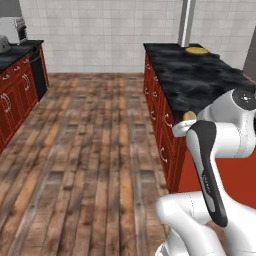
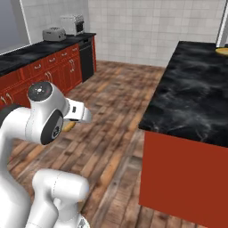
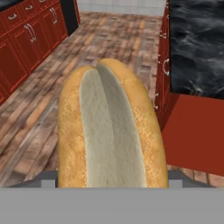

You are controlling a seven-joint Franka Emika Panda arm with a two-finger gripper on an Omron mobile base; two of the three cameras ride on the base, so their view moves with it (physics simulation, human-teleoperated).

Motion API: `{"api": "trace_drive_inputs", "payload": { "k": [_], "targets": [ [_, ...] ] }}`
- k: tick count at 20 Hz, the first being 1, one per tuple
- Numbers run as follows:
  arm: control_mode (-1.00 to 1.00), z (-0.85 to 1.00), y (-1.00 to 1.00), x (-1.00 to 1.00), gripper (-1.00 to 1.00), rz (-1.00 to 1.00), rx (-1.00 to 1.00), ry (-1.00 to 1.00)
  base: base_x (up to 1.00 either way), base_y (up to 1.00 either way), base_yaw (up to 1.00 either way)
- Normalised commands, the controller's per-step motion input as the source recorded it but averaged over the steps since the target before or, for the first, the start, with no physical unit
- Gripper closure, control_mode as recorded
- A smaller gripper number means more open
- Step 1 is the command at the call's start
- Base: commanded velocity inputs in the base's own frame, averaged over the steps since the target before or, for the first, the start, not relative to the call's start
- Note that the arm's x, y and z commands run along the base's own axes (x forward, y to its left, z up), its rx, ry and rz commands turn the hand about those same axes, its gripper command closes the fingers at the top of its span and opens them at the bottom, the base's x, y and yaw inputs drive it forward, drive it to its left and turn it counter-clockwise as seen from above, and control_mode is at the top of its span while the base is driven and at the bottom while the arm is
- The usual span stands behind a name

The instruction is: Move the hot dog bun to the plate on the dining table and place the condiment next to that plate. Then navigate to the fridge and take the sausage and place it on the plate as well.

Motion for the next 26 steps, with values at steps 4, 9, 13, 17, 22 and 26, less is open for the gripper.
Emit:
{"api": "trace_drive_inputs", "payload": {
  "k": [4,9,13,17,22,26],
  "targets": [
    [1.0,0.0,0.0,0.0,1.0,0.0,0.0,0.0,0.12,-1.0,-0.05],
    [1.0,0.0,0.0,0.0,1.0,0.0,0.0,0.0,0.04,-1.0,-0.07],
    [1.0,0.0,0.0,0.0,1.0,0.0,0.0,0.0,0.0,-1.0,-0.06],
    [1.0,0.0,0.0,0.0,1.0,0.0,0.0,0.0,0.01,-1.0,-0.04],
    [1.0,0.0,0.0,0.0,1.0,0.0,0.0,0.0,0.16,-1.0,-0.02],
    [1.0,0.0,0.0,0.0,1.0,0.0,0.0,0.0,0.36,-1.0,0.0]
  ]
}}
